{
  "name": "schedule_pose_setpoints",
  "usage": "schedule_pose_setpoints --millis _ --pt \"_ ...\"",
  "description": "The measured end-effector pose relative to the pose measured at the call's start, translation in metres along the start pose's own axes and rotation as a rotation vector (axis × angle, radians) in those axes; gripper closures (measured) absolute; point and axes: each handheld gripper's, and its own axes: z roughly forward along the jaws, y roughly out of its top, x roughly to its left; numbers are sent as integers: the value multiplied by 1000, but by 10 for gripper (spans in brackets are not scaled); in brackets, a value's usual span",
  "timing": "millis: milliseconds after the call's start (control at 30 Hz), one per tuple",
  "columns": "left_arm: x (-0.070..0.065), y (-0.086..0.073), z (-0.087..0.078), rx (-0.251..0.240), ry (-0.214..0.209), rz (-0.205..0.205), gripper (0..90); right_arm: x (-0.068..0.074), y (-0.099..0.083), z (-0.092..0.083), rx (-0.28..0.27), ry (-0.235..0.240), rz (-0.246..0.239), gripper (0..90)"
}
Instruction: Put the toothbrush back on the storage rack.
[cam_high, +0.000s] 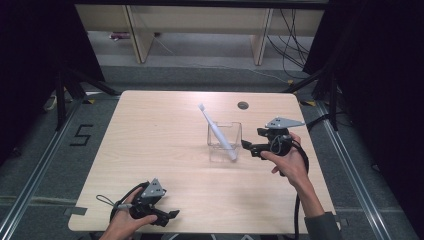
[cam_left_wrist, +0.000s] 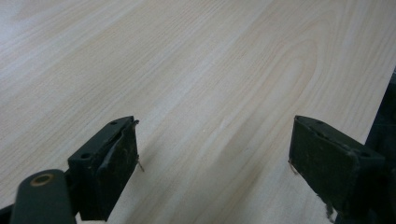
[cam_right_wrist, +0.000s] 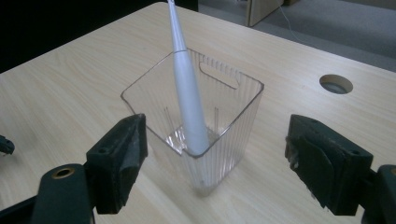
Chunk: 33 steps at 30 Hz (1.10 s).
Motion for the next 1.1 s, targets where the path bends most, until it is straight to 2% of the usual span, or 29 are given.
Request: schedule_pose_setpoints --millis 100,133,167,200,233,267,300,333,367,433,467,500,533,567,600,700,733,767,800,833,867,900,933,1000,1100 --pt "0 0 0 0 0 1 149 2 -4 -2 4 -20 -9 203" --pt "0 0 0 0 0 2 149 2 -6 -3 6 -18 -14 202" --pt "1 0 -1 12 6 20 149 2 -7 -3 7 -20 -17 202" --pt "1 1 -1 9 8 18 149 3 -9 -4 14 -13 -3 202" --pt "1 0 -1 9 9 17 149 2 -11 -1 1 -8 -21 201" --pt "2 0 -1 7 8 18 149 4 -12 -3 19 -16 -4 201" --pt "1 0 -1 7 8 18 149 3 -13 -1 8 -18 -14 201" --pt "1 1 -1 7 8 17 149 5 -14 -2 24 -22 9 201" --pt "1 1 -1 7 8 16 149 4 -14 -2 19 -27 -19 201" --pt "1 0 -1 7 8 17 149 6 -16 -2 19 -17 3 201" --pt "1 0 -1 8 8 17 149 5 -16 -3 18 -15 -15 201" --pt "1 0 -1 8 9 17 149 6 -17 -2 9 -12 -12 201" --pt "1 0 -1 7 8 16 149 9 -19 -3 12 -14 12 201" --pt "1 1 -1 8 8 18 149 7 -18 -4 22 -23 -19 201" --pt "1 0 -1 7 9 17 149 8 -20 -3 16 -14 -22 200" --pt "1 1 -2 7 11 18 149 9 -22 -4 23 -13 -25 200" --pt "1 1 -2 6 10 16 149 12 -23 -5 31 -12 1 200" --pt "0 0 -1 -7 1 -2 149 11 -23 -5 19 -14 -17 200" --pt "0 0 -1 -6 0 -3 149 12 -24 -5 25 -12 -12 200" --pt "1 0 -2 8 2 15 149 12 -25 -6 28 -11 -9 200" --pt "1 0 -2 9 5 17 149 13 -25 -6 21 -19 -18 200" --pt "1 0 -1 7 9 17 149 14 -27 -6 20 -19 1 200" --pt "1 0 -1 8 8 17 149 12 -27 -7 33 -12 -26 200" --pt "1 1 -1 7 8 17 149 14 -30 -9 34 -11 -11 198" --pt "1 0 -1 9 2 13 149 14 -33 -10 24 -12 -23 197"
